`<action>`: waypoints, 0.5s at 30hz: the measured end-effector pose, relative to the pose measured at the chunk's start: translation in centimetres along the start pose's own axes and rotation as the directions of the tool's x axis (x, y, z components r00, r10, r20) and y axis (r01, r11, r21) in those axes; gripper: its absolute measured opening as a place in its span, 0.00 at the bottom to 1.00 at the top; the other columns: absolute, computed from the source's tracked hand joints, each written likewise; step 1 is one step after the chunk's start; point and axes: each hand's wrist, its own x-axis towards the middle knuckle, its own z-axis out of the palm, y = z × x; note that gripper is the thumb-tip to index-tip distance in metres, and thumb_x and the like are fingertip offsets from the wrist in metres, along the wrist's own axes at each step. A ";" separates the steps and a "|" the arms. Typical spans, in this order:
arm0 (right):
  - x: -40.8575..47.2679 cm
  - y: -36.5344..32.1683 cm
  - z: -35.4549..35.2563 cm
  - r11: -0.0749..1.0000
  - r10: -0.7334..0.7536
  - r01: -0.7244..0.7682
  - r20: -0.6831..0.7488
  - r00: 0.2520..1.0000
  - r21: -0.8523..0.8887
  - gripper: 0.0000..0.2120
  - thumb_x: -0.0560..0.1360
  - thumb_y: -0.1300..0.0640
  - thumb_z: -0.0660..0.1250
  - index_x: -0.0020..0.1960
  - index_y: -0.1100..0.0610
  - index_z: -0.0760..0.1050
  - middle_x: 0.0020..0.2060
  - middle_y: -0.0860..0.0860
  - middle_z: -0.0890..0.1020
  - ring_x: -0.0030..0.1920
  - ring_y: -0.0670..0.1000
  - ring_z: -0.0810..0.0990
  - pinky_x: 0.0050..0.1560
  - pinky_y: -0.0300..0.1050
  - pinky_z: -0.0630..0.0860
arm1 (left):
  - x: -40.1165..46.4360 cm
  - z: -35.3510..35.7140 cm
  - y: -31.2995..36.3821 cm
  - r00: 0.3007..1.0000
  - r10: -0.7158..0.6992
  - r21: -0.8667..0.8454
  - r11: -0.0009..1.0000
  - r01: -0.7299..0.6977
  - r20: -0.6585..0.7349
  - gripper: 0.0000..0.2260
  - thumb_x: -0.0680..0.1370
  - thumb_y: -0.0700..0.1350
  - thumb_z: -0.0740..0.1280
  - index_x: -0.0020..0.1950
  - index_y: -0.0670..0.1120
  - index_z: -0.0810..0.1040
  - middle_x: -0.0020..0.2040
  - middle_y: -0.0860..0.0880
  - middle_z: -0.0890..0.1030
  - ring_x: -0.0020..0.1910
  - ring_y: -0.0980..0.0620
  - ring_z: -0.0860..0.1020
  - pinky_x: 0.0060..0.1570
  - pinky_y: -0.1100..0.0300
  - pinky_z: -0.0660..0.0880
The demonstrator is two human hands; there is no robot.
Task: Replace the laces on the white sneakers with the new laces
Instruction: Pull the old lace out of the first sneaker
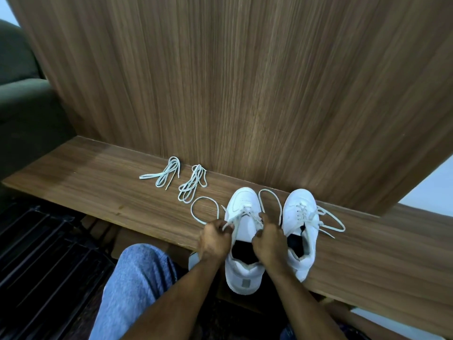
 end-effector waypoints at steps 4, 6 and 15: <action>-0.3 0.0 0.0 0.995 0.041 -0.042 0.005 0.999 0.086 0.32 0.72 0.66 0.59 0.74 0.50 0.59 0.56 0.55 0.80 0.56 0.59 0.79 0.52 0.50 0.75 | 0.9 -0.1 -1.6 0.987 -0.158 -0.386 0.911 0.145 -0.002 0.06 0.70 0.45 0.74 0.33 0.47 0.83 0.31 0.47 0.81 0.32 0.51 0.75 0.40 0.51 0.78; -0.2 -0.1 0.0 0.994 0.052 -0.052 0.002 0.999 0.099 0.35 0.72 0.66 0.59 0.75 0.49 0.55 0.53 0.56 0.81 0.54 0.60 0.80 0.50 0.50 0.76 | 1.1 -0.1 -1.4 0.979 -0.205 -0.445 0.876 0.184 0.000 0.09 0.71 0.40 0.73 0.31 0.42 0.81 0.31 0.46 0.80 0.33 0.51 0.74 0.37 0.56 0.75; -0.7 -0.5 1.1 0.971 0.054 -0.047 -0.027 0.998 0.236 0.33 0.70 0.68 0.59 0.73 0.51 0.62 0.64 0.52 0.76 0.64 0.55 0.75 0.62 0.48 0.71 | 0.9 -0.9 2.5 0.936 0.331 0.349 0.868 -0.353 0.122 0.23 0.72 0.36 0.61 0.63 0.55 0.77 0.61 0.52 0.76 0.60 0.47 0.74 0.55 0.53 0.74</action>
